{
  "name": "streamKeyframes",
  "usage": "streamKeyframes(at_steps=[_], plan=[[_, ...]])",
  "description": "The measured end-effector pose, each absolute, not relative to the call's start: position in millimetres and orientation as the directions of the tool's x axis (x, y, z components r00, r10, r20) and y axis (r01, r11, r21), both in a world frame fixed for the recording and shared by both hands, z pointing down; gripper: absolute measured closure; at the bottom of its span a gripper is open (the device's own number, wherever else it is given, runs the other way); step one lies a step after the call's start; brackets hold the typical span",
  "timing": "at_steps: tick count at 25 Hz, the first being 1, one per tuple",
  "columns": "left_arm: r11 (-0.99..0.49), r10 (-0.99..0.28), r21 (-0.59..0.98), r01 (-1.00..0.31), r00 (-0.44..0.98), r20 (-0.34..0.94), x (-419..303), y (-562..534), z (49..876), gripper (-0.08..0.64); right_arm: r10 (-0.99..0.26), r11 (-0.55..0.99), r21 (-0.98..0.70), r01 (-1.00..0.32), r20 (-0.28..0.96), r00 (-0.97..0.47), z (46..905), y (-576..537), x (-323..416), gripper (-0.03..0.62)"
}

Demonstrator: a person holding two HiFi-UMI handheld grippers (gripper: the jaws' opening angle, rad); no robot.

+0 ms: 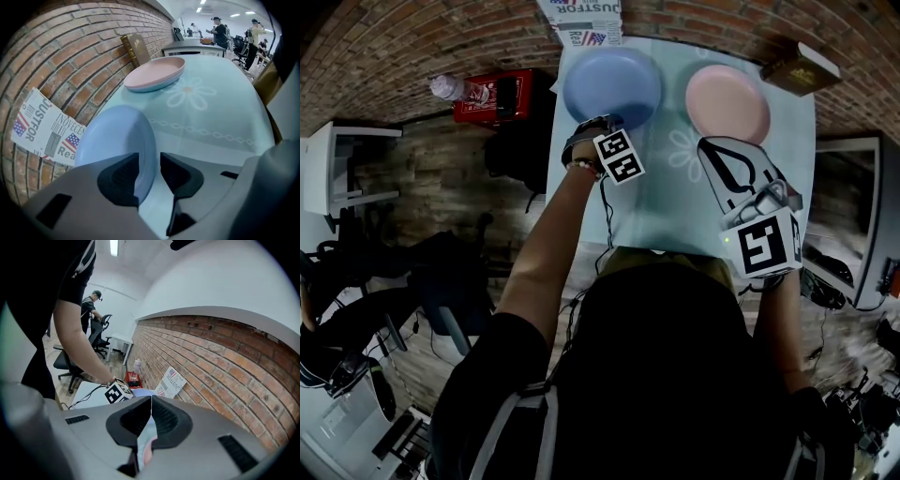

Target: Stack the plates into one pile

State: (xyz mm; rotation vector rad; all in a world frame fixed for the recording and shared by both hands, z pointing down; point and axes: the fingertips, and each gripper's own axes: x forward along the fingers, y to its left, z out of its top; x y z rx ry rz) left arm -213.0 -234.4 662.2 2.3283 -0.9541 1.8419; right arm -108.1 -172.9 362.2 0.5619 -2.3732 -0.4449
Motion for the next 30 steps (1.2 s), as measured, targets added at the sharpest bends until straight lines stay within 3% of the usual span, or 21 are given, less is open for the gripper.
streamKeyframes(at_steps=[11, 15, 23, 30], plan=[[-0.833, -0.383, -0.278, -0.479, 0.136, 0.914, -212, -233, 676, 0.428, -0.49, 0.855, 0.447, -0.262, 0.532, -0.69, 365, -179, -106, 0.557], [-0.836, -0.429, -0.357, -0.418, 0.091, 0.899, -214, -235, 674, 0.511, -0.486, 0.856, 0.448, -0.256, 0.532, -0.694, 364, -176, -111, 0.557], [-0.834, -0.465, -0.417, -0.36, 0.052, 0.884, -217, -233, 658, 0.528, -0.487, 0.852, 0.462, -0.247, 0.524, -0.699, 358, -169, -114, 0.557], [-0.814, -0.49, -0.423, -0.398, 0.079, 0.868, -217, -234, 631, 0.532, -0.483, 0.849, 0.471, -0.238, 0.511, -0.711, 352, -155, -121, 0.557]])
